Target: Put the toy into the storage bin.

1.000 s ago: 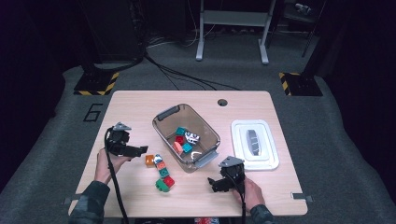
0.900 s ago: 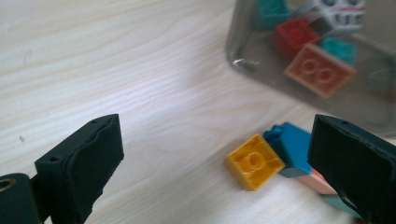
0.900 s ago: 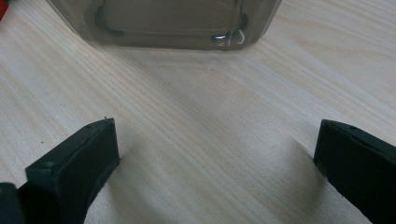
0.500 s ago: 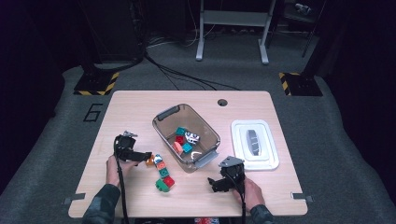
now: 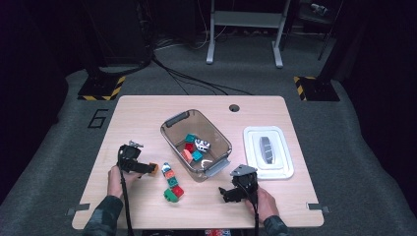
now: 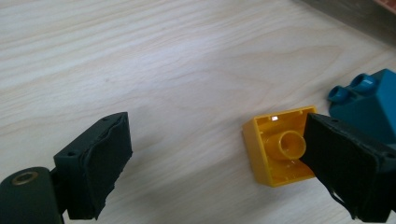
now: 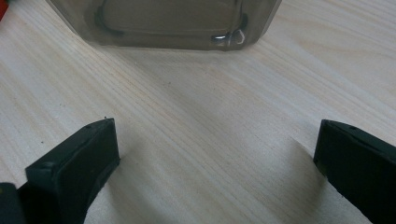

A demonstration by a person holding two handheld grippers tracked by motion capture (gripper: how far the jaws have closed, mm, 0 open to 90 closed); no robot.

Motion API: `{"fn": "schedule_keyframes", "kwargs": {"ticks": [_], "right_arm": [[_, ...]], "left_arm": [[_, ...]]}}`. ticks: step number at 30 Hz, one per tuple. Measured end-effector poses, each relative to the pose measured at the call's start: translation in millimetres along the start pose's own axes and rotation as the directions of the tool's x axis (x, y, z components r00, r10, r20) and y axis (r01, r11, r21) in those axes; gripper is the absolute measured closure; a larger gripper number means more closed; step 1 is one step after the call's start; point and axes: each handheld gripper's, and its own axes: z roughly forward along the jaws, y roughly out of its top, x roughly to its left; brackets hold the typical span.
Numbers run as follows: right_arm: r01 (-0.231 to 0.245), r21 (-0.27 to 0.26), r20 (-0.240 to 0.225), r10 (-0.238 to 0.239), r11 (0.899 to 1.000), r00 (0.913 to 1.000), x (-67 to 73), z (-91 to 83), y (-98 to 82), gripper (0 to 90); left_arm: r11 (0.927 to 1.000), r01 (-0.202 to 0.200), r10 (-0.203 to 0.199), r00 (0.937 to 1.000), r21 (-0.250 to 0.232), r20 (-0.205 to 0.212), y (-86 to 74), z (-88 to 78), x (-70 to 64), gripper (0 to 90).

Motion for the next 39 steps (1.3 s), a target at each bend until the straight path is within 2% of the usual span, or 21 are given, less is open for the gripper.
{"fn": "schedule_keyframes", "kwargs": {"ticks": [3, 6, 11, 13, 15, 18, 19, 20, 24, 28, 30, 33, 36, 39], "right_arm": [[0.000, 0.000, 0.000, 0.000, 1.000, 1.0000, 0.0, 0.0, 0.0, 0.0], [0.000, 0.000, 0.000, 0.000, 1.000, 1.0000, 0.0, 0.0, 0.0, 0.0], [0.000, 0.000, 0.000, 0.000, 1.000, 1.0000, 0.0, 0.0, 0.0, 0.0], [0.000, 0.000, 0.000, 0.000, 1.000, 1.0000, 0.0, 0.0, 0.0, 0.0], [0.000, 0.000, 0.000, 0.000, 1.000, 1.0000, 0.0, 0.0, 0.0, 0.0], [0.000, 0.000, 0.000, 0.000, 1.000, 1.0000, 0.0, 0.0, 0.0, 0.0], [0.000, 0.000, 0.000, 0.000, 1.000, 1.0000, 0.0, 0.0, 0.0, 0.0], [0.000, 0.000, 0.000, 0.000, 1.000, 1.0000, 0.0, 0.0, 0.0, 0.0], [0.000, 0.000, 0.000, 0.000, 1.000, 1.0000, 0.0, 0.0, 0.0, 0.0], [0.000, 0.000, 0.000, 0.000, 1.000, 1.0000, 0.0, 0.0, 0.0, 0.0], [0.000, 0.000, 0.000, 0.000, 1.000, 1.0000, 0.0, 0.0, 0.0, 0.0], [0.000, 0.000, 0.000, 0.000, 1.000, 1.0000, 0.0, 0.0, 0.0, 0.0], [-0.005, 0.005, -0.002, 0.005, 1.000, 1.0000, 0.2, -0.3, 0.0, 0.0], [-0.001, 0.004, -0.003, 0.001, 1.000, 1.0000, -0.1, -0.2, 0.1, 0.0]], "left_arm": [[0.9994, 0.016, -0.016, 0.9999, -0.029, 0.000, -2.3, -7.0, 7.0, 8.1], [0.9981, 0.030, -0.030, 0.9995, -0.054, 0.013, -2.1, -11.5, 6.0, 5.2], [0.9991, 0.015, -0.013, 0.9986, -0.040, 0.050, 1.1, -6.9, -3.3, 0.5], [0.9995, 0.008, -0.007, 0.9988, -0.031, 0.048, 1.3, -3.6, -6.4, 0.8], [0.9996, -0.001, 0.002, 0.9991, -0.028, 0.043, 1.0, -1.6, -9.3, 6.6], [0.9989, -0.029, 0.030, 0.9990, -0.036, 0.032, -0.3, 0.4, -14.7, 25.4], [0.9981, -0.042, 0.043, 0.9985, -0.045, 0.033, -1.0, 0.9, -15.7, 37.2], [0.9983, -0.033, 0.035, 0.9985, -0.048, 0.041, -1.2, 1.1, -16.4, 37.2], [0.9974, -0.048, 0.049, 0.9986, -0.054, 0.021, -2.9, 1.4, -19.0, 56.8], [0.9971, -0.032, 0.034, 0.9991, -0.069, 0.024, -3.5, 0.5, -18.4, 59.3], [0.9969, -0.047, 0.048, 0.9985, -0.063, 0.025, -3.4, -0.3, -16.9, 59.4], [0.9969, -0.044, 0.046, 0.9984, -0.065, 0.033, -2.8, -3.4, -15.6, 59.4], [0.9963, -0.028, 0.031, 0.9989, -0.081, 0.035, -2.0, -7.4, -14.8, 59.4], [0.9954, -0.049, 0.052, 0.9981, -0.082, 0.032, -1.3, -11.6, -14.0, 59.4]]}}
